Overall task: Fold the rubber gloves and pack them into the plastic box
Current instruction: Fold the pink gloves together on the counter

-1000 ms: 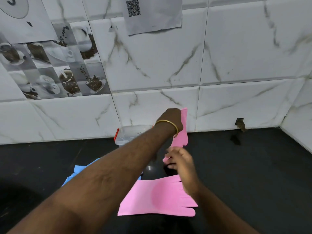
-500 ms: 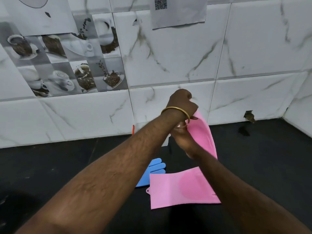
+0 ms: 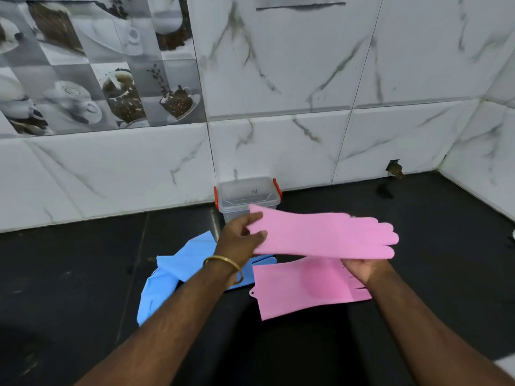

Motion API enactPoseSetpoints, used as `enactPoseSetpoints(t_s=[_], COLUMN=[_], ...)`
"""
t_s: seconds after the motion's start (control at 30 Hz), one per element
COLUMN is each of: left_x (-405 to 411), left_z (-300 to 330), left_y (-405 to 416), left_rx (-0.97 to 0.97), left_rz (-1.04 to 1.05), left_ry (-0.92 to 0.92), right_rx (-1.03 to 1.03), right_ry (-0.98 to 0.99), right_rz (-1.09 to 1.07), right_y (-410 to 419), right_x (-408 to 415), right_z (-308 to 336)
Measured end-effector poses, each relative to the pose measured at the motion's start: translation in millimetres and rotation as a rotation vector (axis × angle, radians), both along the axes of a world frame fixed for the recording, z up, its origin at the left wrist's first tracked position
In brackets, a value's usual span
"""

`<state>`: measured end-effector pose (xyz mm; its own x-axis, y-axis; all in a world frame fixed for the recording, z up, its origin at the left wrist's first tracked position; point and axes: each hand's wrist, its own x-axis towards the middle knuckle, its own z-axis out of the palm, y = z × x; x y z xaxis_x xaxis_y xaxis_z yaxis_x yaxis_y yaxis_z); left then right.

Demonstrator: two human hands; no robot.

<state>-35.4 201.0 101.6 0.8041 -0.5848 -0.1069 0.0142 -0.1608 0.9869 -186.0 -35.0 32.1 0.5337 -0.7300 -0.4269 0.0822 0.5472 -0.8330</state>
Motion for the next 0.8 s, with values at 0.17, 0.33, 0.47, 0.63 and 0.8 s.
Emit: enactPoseSetpoints(t_s=[0.17, 0.33, 0.47, 0.63, 0.8], left_x=[-15, -24, -27, -30, -30], left_z=[-63, -95, -109, -129, -142], left_y=[26, 32, 26, 21, 19], left_rx=[0.034, 0.2, 0.294, 0.402, 0.461], left_rz=[-0.066, -0.112, -0.149, -0.154, -0.161], left_ry=[0.248, 0.179, 0.111, 0.072, -0.042], right_rx=[0.29, 0.385, 0.248, 0.291, 0.328], right_ry=[-0.233, -0.265, -0.141, -0.138, -0.116], right_rz=[-0.18, -0.032, 0.031, 0.027, 0.033], right_y=[4, 3, -3, -16, -23], right_x=[-30, -37, -34, -39, -46], right_z=[-25, -23, -22, -32, -42])
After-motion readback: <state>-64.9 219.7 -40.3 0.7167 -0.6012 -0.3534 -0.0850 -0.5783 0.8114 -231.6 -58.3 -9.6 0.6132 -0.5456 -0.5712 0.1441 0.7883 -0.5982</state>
